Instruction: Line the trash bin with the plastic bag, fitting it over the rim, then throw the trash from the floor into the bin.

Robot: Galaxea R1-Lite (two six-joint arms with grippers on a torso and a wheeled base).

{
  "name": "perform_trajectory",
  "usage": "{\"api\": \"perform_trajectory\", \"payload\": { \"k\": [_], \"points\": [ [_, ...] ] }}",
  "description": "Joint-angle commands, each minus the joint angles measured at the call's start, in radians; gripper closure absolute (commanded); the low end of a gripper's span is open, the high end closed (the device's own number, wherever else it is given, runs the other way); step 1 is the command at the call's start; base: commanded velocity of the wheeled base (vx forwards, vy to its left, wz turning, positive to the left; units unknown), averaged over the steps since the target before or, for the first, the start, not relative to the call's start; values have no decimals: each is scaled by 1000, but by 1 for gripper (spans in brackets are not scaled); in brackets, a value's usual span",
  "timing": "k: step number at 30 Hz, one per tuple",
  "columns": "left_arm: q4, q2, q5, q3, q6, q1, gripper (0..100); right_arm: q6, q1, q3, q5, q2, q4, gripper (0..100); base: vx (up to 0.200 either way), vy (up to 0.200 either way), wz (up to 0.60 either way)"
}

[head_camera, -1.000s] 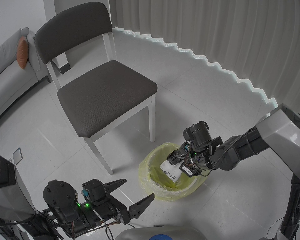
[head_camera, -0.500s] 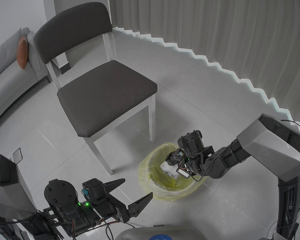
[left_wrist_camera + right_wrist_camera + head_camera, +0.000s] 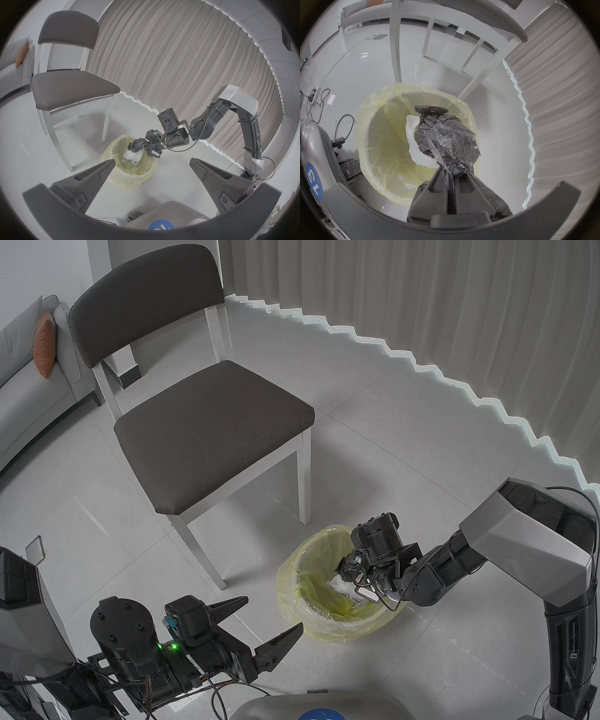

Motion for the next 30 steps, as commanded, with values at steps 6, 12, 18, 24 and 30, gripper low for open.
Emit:
{"api": "perform_trajectory", "payload": {
  "k": [6,12,18,24,30],
  "points": [
    [-13,3,0,0,-2,-1,0,5,6,-3,1,10,-30,0,0,0,0],
    [-13,3,0,0,0,-1,0,7,6,2,1,4,-36,0,0,0,0],
    [-13,3,0,-1,0,-1,0,7,12,0,1,-2,-37,0,0,0,0],
    [-13,3,0,-1,0,-1,0,10,7,3,1,-8,-42,0,0,0,0],
    [-13,12,0,-1,-3,1,0,10,-20,22,1,-42,-45,0,0,0,0]
  ]
}}
